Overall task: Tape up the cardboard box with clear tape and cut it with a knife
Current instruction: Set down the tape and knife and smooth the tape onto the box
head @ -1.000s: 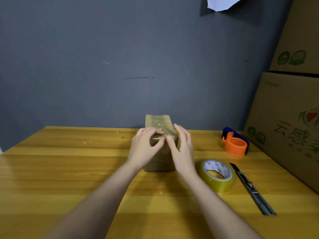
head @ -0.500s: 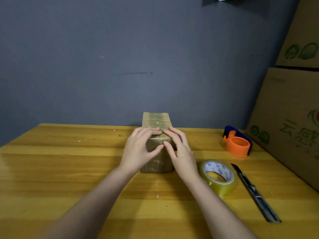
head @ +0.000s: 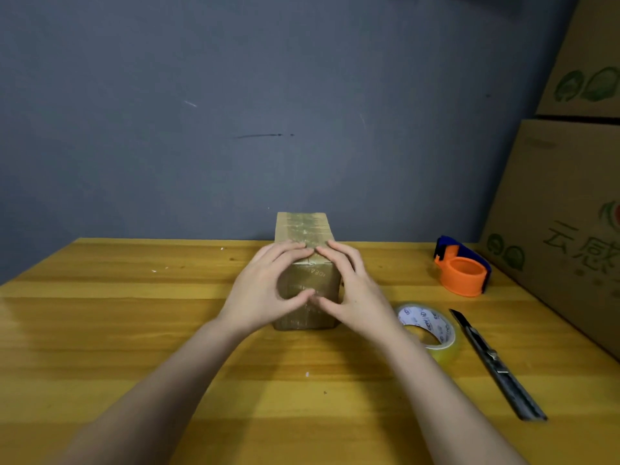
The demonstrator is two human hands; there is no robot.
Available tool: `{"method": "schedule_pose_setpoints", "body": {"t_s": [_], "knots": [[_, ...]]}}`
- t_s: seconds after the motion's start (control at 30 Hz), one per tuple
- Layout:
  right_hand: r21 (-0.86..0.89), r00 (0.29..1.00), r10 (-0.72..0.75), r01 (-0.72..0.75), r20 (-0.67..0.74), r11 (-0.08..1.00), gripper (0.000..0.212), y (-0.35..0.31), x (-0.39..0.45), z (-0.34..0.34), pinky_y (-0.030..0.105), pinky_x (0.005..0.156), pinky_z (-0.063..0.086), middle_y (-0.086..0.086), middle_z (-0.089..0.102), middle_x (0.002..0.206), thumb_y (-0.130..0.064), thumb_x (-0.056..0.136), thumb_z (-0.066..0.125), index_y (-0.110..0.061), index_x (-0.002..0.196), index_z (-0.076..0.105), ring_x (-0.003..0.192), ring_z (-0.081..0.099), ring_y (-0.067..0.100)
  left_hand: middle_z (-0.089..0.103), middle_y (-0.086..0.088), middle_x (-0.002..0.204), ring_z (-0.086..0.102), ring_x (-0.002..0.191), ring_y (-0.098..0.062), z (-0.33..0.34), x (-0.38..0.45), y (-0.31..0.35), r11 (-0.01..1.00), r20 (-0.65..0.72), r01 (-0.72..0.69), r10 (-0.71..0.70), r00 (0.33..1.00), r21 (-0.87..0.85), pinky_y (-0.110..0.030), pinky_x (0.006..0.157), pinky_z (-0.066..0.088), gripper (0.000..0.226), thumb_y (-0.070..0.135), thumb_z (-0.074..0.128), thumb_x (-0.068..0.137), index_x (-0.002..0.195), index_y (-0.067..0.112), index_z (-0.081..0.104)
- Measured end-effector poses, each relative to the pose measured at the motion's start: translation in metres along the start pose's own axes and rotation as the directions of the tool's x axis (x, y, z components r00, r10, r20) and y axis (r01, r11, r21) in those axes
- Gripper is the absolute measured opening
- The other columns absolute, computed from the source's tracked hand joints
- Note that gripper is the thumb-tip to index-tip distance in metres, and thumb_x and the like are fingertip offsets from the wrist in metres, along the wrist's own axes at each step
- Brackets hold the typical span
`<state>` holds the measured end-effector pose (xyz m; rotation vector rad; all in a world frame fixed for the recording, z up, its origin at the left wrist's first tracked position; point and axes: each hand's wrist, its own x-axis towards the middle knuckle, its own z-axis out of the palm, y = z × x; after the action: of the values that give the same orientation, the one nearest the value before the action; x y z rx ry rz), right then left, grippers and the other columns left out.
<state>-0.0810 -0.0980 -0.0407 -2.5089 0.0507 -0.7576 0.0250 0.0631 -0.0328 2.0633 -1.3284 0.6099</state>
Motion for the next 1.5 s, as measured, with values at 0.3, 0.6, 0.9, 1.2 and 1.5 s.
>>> {"method": "schedule_pose_setpoints", "body": {"t_s": [0.3, 0.6, 0.9, 1.2, 1.5], "knots": [[0.088, 0.945, 0.118, -0.095, -0.305, 0.992, 0.043, -0.016, 0.008, 0.028, 0.028, 0.095, 0.042, -0.007, 0.044, 0.131, -0.053, 0.087, 0.051, -0.026, 0.121, 0.054, 0.123, 0.047, 0.013, 0.062, 0.014, 0.124, 0.046, 0.126, -0.002, 0.003, 0.004, -0.003, 0.942, -0.069, 0.134, -0.162, 0.984, -0.307, -0.011, 0.107, 0.028, 0.029, 0.027, 0.062, 0.087, 0.116, 0.029, 0.066], [-0.103, 0.965, 0.015, -0.043, -0.262, 0.994, 0.055, -0.007, 0.005, 0.025, 0.032, 0.091, 0.047, -0.004, 0.041, 0.138, -0.051, 0.084, 0.056, -0.025, 0.131, 0.047, 0.123, 0.048, 0.016, 0.047, 0.016, 0.141, 0.031, 0.137, -0.005, 0.003, -0.001, -0.013, 0.994, 0.034, 0.018, -0.014, 0.999, -0.104, -0.02, 0.113, 0.02, 0.054, 0.029, 0.067, 0.083, 0.133, 0.034, 0.047], [-0.253, 0.998, -0.053, 0.041, -0.043, 0.967, 0.087, 0.001, -0.002, 0.006, 0.037, 0.099, 0.046, -0.017, 0.022, 0.152, -0.044, 0.073, 0.073, -0.04, 0.143, 0.023, 0.131, 0.04, 0.016, 0.04, 0.016, 0.145, 0.029, 0.139, -0.009, 0.0, -0.003, -0.008, 1.0, 0.077, 0.003, -0.005, 0.997, 0.027, -0.035, 0.111, 0.03, 0.075, 0.042, 0.073, 0.071, 0.137, 0.037, 0.037], [0.134, 0.959, 0.093, -0.058, -0.267, 0.989, 0.036, -0.007, 0.003, 0.018, 0.034, 0.103, 0.042, -0.016, 0.046, 0.138, -0.042, 0.094, 0.042, -0.031, 0.128, 0.049, 0.125, 0.044, 0.006, 0.061, 0.009, 0.113, 0.047, 0.12, -0.016, 0.019, 0.009, 0.026, 0.952, -0.217, 0.291, -0.305, 0.927, -0.094, -0.038, 0.097, 0.04, 0.036, 0.053, 0.043, 0.079, 0.1, 0.031, 0.062], [0.076, 0.984, 0.014, 0.0, -0.178, 0.997, 0.043, 0.004, 0.001, 0.014, 0.021, 0.106, 0.029, -0.016, 0.039, 0.145, -0.036, 0.094, 0.05, -0.031, 0.136, 0.042, 0.131, 0.038, 0.004, 0.056, 0.012, 0.123, 0.044, 0.125, -0.012, 0.019, 0.001, 0.014, 0.981, -0.159, 0.175, -0.16, 0.974, 0.079, -0.036, 0.097, 0.037, 0.046, 0.055, 0.055, 0.076, 0.116, 0.033, 0.055]]}}
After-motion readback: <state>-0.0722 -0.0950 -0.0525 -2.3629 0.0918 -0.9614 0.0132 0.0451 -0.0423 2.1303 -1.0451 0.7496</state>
